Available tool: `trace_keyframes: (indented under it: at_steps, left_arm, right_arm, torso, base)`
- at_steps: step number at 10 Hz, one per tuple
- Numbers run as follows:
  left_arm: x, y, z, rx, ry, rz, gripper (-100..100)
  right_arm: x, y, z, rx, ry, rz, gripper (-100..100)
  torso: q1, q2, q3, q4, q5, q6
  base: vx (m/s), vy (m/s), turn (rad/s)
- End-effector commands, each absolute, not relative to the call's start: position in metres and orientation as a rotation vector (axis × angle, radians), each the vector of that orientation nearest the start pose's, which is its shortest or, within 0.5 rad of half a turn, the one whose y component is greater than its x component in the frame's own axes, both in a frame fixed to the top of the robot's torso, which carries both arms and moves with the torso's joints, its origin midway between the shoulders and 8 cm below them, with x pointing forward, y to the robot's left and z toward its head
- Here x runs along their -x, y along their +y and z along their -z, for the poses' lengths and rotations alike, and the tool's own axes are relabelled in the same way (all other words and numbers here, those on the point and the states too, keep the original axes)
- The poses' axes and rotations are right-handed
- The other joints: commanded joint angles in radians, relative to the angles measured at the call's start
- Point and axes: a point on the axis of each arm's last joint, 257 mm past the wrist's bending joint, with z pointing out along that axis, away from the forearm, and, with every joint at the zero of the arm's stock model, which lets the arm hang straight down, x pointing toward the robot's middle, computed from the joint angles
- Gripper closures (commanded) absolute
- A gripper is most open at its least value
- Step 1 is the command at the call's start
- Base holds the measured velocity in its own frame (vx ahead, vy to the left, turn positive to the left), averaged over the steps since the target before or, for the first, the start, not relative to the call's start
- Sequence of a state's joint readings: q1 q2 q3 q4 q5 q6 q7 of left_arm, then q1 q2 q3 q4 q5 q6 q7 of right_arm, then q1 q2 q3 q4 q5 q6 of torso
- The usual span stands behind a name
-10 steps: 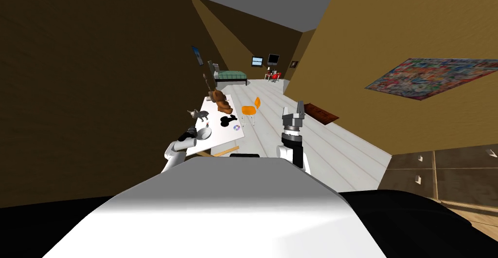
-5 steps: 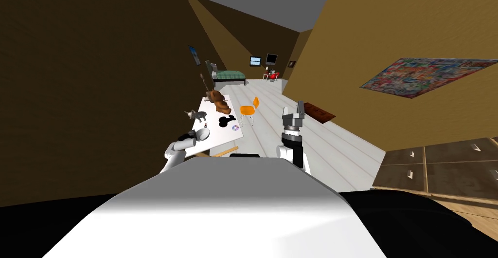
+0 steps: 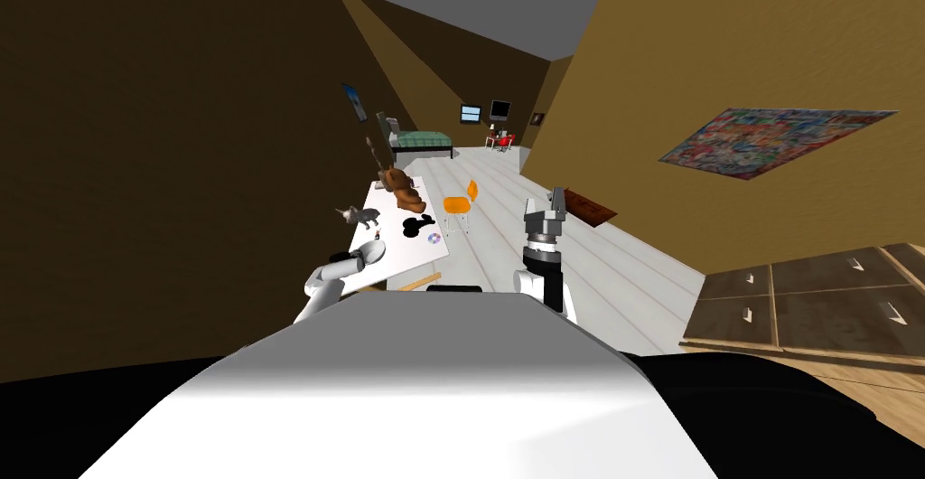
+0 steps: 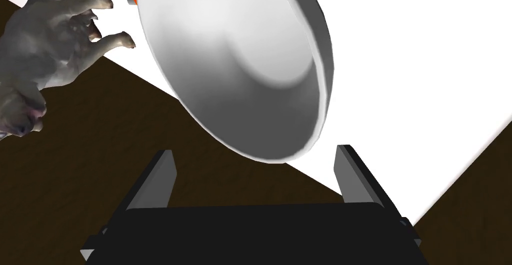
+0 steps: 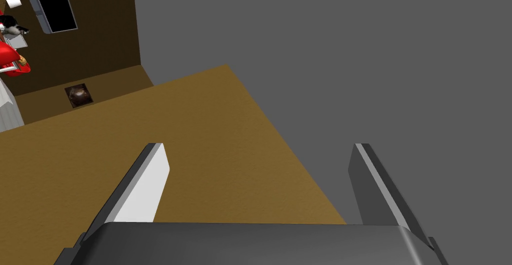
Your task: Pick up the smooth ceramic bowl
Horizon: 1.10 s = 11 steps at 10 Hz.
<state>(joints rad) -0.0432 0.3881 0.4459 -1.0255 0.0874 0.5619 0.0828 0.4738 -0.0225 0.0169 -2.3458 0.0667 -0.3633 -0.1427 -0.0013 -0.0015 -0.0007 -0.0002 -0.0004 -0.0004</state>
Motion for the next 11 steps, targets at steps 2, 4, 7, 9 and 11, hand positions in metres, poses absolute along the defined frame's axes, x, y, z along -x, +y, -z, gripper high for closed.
trace_keyframes:
  at_steps: [2,4,7,9,11]
  left_arm:
    - [-0.326,0.596,0.491,2.199,1.230,0.163,-100]
    - [-0.313,0.595,0.502,2.261,1.222,0.131,-100]
    - [-0.306,0.592,0.509,2.294,1.219,0.114,-100]
    - [-0.301,0.587,0.518,2.293,1.224,0.115,-100]
    - [-0.298,0.582,0.527,2.290,1.230,0.118,-100]
  right_arm:
    - [-0.357,-0.263,-0.035,-0.702,0.662,-1.401,0]
    - [-0.357,-0.263,-0.035,-0.702,0.662,-1.401,0]
    - [-0.357,-0.263,-0.035,-0.702,0.662,-1.401,0]
    - [-0.357,-0.263,-0.035,-0.702,0.662,-1.401,0]
    - [-0.357,-0.263,-0.035,-0.702,0.662,-1.401,0]
  torso:
    - [0.000,-0.001,0.000,0.000,0.000,0.000]
    - [0.001,-0.002,-0.001,0.000,0.000,0.000]
    - [0.001,-0.001,-0.001,0.000,0.000,0.000]
    - [0.001,0.001,0.000,0.000,0.000,0.000]
    - [0.004,-0.002,-0.001,0.000,0.001,0.000]
  base:
    - [0.040,-0.019,-0.054]
    - [0.055,-0.005,-0.048]
    - [0.035,-0.001,-0.024]
    - [0.019,0.010,0.019]
    - [0.072,0.055,0.028]
